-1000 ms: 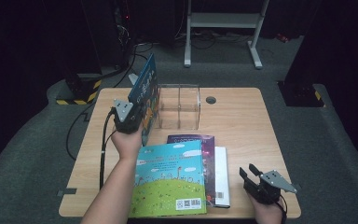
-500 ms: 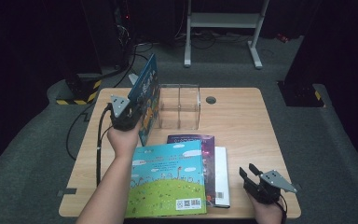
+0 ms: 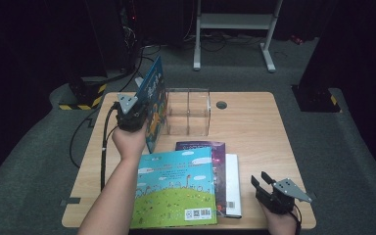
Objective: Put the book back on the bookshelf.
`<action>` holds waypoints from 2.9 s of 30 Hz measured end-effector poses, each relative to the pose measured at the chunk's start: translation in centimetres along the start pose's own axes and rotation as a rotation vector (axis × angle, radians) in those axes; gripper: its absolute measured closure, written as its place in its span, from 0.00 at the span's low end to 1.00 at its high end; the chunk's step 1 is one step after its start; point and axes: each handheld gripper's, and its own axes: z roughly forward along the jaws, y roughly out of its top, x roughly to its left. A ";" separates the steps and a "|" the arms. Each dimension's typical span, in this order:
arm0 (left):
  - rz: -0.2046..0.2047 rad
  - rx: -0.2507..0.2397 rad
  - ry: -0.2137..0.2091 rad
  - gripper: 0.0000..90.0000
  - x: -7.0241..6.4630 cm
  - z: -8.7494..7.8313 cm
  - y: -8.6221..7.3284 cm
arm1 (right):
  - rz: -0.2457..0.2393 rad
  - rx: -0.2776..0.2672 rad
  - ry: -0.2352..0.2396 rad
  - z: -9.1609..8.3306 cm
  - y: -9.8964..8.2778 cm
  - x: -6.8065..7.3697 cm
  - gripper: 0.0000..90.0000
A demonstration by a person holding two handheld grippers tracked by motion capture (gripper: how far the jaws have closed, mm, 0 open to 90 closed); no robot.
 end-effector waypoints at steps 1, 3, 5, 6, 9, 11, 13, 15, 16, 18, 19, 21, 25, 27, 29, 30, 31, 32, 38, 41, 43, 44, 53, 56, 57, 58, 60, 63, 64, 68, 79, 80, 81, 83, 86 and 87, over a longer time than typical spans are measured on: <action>0.005 -0.005 0.008 0.92 -0.1 0.0 0.0 | 0.000 -0.001 0.001 0.0 0.0 0.1 0.60; 0.028 -0.023 0.029 0.92 -0.4 0.0 -0.1 | -0.003 -0.003 0.001 0.0 0.0 0.1 0.60; 0.042 -0.031 0.034 0.93 -0.6 0.1 -0.1 | -0.004 -0.004 0.000 0.0 0.0 0.1 0.61; 0.044 -0.034 0.031 0.93 -0.6 0.2 -0.1 | -0.002 -0.003 -0.001 0.0 0.0 0.0 0.61; 0.021 -0.044 0.030 0.93 -0.5 0.4 -0.1 | 0.000 0.002 0.000 0.0 0.0 -0.1 0.61; 0.020 -0.054 0.035 0.93 -0.5 0.4 -0.1 | -0.002 0.000 -0.003 0.0 0.0 -0.1 0.61; 0.013 -0.068 0.035 0.93 -0.5 0.5 0.0 | 0.000 0.001 -0.001 0.0 0.0 0.0 0.61; 0.002 -0.076 0.030 0.93 -0.3 0.5 0.1 | 0.001 -0.001 -0.003 0.0 0.0 -0.1 0.61; -0.005 -0.076 0.025 0.93 -0.3 0.6 0.2 | 0.001 0.000 -0.003 0.0 0.0 -0.1 0.61; -0.009 -0.077 0.025 0.93 -0.3 0.8 0.3 | 0.003 -0.001 -0.003 0.0 0.0 -0.1 0.61; -0.007 -0.077 0.028 0.93 -0.3 0.9 0.3 | 0.003 -0.003 -0.004 0.0 0.0 -0.1 0.61; -0.011 -0.079 0.034 0.93 -0.4 1.1 0.2 | 0.006 -0.004 -0.005 -0.1 0.0 -0.1 0.61; -0.028 -0.084 0.032 0.93 -0.4 1.4 0.1 | 0.008 -0.008 -0.006 -0.1 0.0 -0.3 0.61; -0.023 -0.087 0.033 0.93 -0.4 1.5 0.1 | 0.010 -0.007 -0.009 -0.1 -0.1 -0.3 0.61; -0.022 -0.090 0.038 0.93 -0.4 1.6 0.1 | 0.009 -0.008 -0.008 -0.1 -0.1 -0.4 0.61; -0.020 -0.090 0.040 0.93 -0.4 1.7 0.0 | 0.011 -0.008 -0.008 -0.1 -0.1 -0.4 0.61; -0.018 -0.090 0.041 0.93 -0.4 1.7 0.0 | 0.011 -0.008 -0.008 -0.1 -0.1 -0.4 0.61; -0.017 -0.091 0.045 0.93 -0.4 1.8 0.0 | 0.011 -0.007 -0.008 -0.1 -0.1 -0.4 0.61; -0.036 -0.105 0.061 0.93 -0.2 1.7 -0.3 | 0.012 -0.006 -0.009 -0.2 -0.1 -0.4 0.61; -0.040 -0.102 0.071 0.92 0.0 1.8 -0.6 | 0.010 -0.006 -0.007 -0.1 -0.1 -0.4 0.61; -0.044 -0.106 0.072 0.92 0.1 1.8 -0.8 | 0.009 -0.007 -0.008 -0.2 -0.1 -0.4 0.61; -0.049 -0.108 0.071 0.92 0.2 1.8 -0.8 | 0.010 -0.007 -0.008 -0.2 -0.1 -0.4 0.61; -0.067 -0.109 0.061 0.91 0.9 1.5 -1.1 | 0.009 -0.002 -0.008 -0.1 -0.1 -0.3 0.61; -0.073 -0.105 0.055 0.91 1.2 1.4 -1.1 | 0.007 0.000 -0.007 -0.1 -0.1 -0.3 0.61; -0.074 -0.102 0.056 0.91 1.3 1.4 -1.1 | 0.007 0.000 -0.007 -0.1 -0.1 -0.3 0.61; -0.079 -0.100 0.056 0.90 1.4 1.3 -1.1 | 0.005 0.000 -0.008 -0.1 -0.1 -0.2 0.61; -0.083 -0.097 0.052 0.90 1.6 1.3 -1.1 | 0.003 0.001 -0.006 -0.1 -0.1 -0.2 0.61; -0.084 -0.091 0.050 0.90 1.8 1.3 -1.0 | 0.001 0.003 -0.005 0.0 -0.1 -0.2 0.61; -0.085 -0.088 0.051 0.90 1.9 1.3 -1.0 | 0.001 0.003 -0.005 0.0 -0.1 -0.2 0.61; -0.089 -0.074 0.050 0.89 2.2 1.3 -0.9 | 0.003 0.007 -0.005 0.1 -0.2 -0.2 0.61; -0.084 -0.056 0.054 0.85 3.0 1.3 -0.8 | -0.007 0.014 -0.004 0.2 -0.3 0.0 0.60; -0.087 -0.055 0.050 0.84 3.0 1.3 -0.8 | -0.007 0.015 -0.003 0.2 -0.3 0.0 0.60; -0.086 -0.054 0.049 0.84 3.0 1.3 -0.8 | -0.006 0.016 -0.004 0.2 -0.3 0.1 0.60; -0.084 -0.050 0.043 0.83 3.0 1.3 -0.9 | -0.009 0.015 -0.005 0.2 -0.3 0.1 0.60; -0.079 -0.037 0.035 0.80 3.1 1.3 -1.0 | -0.010 0.015 -0.005 0.2 -0.3 0.1 0.60; -0.078 -0.034 0.034 0.78 3.1 1.3 -1.0 | -0.008 0.016 -0.006 0.2 -0.3 0.1 0.60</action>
